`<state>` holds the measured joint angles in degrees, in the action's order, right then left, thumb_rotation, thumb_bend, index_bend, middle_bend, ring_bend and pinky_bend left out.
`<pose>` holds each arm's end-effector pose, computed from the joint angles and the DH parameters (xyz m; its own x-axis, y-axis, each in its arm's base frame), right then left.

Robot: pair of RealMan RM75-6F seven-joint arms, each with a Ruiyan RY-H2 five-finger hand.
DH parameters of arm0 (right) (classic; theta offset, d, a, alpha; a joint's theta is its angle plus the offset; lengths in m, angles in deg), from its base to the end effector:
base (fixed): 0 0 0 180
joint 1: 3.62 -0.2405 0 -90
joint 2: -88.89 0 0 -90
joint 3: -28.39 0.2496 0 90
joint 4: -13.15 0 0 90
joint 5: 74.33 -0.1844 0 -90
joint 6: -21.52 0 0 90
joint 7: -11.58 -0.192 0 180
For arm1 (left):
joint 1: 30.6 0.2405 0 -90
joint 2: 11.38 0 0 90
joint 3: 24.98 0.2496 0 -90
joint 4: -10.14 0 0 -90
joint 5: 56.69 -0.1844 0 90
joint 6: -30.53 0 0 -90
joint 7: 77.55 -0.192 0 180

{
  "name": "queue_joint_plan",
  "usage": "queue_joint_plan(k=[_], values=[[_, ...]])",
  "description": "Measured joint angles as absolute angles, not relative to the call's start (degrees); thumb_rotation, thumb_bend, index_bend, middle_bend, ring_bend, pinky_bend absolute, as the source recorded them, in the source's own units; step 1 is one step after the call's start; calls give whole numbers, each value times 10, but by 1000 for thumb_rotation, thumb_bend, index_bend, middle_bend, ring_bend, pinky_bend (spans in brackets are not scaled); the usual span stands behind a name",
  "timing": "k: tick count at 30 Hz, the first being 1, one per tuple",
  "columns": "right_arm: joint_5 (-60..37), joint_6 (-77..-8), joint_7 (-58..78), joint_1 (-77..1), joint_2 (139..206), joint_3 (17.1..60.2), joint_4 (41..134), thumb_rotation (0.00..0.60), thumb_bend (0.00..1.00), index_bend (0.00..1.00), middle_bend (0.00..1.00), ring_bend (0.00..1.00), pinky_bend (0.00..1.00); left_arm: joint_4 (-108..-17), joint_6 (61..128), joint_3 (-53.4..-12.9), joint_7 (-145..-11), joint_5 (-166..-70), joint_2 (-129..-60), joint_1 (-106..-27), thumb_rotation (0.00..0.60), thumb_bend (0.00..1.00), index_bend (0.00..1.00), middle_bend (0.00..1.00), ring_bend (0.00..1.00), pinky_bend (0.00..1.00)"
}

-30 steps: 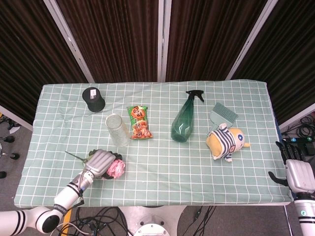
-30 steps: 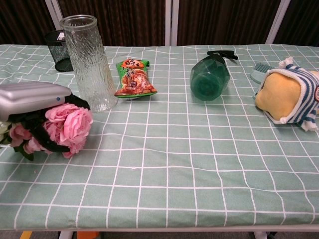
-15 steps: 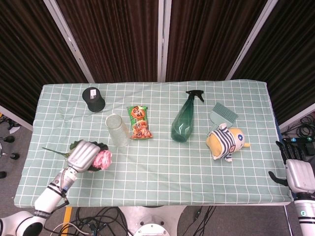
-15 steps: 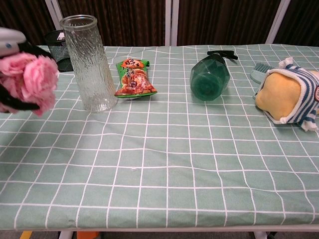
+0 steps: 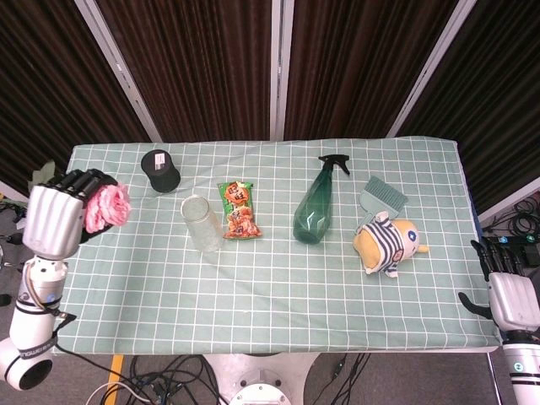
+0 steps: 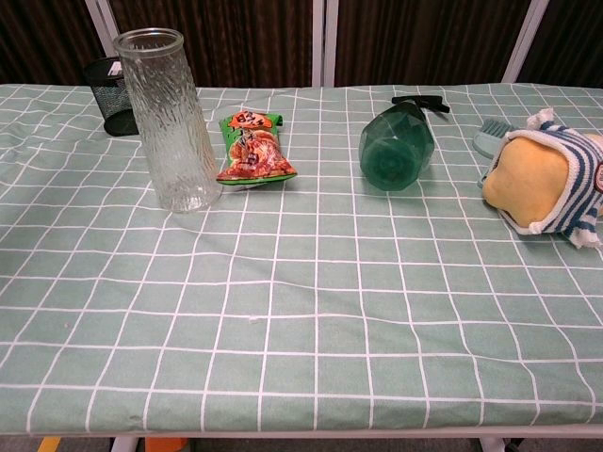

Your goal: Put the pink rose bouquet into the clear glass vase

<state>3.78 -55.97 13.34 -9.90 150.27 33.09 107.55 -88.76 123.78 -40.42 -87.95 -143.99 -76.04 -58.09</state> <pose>-0.3154 -0.2374 0.1837 0.4068 -0.0939 0.9087 -0.9047 0.0967 0.4149 -0.1232 0.3240 0.2352 0.2400 -0.4758 0.8461 0.8247 -0.3598 -0.4363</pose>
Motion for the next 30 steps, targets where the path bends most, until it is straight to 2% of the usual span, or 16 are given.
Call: queue_joint_plan(k=[8,14,19,24,30], values=[[32,-554,137,-101,1506,331,1074,600,141,0,0,0,0,-882,1285,-476,-722,-1431,-807,-600,600,289,460,506,522,677],[27,-545,132,-104,1508,331,1068,600,141,0,0,0,0,-927,1290,-553,-571,-1352,-837,-616,600,306,465,505,521,677],[23,-542,127,-104,1511,331,1062,600,141,0,0,0,0,-997,1253,-623,-500,-1224,-844,-625,600,305,455,506,521,677],[14,-536,124,-105,1513,333,1056,600,141,0,0,0,0,-1059,1187,-690,-450,-1095,-839,-633,600,308,456,506,521,677],[18,-536,117,-106,1517,333,1049,600,143,0,0,0,0,-1089,1107,-758,-411,-946,-826,-643,600,308,456,506,521,677]])
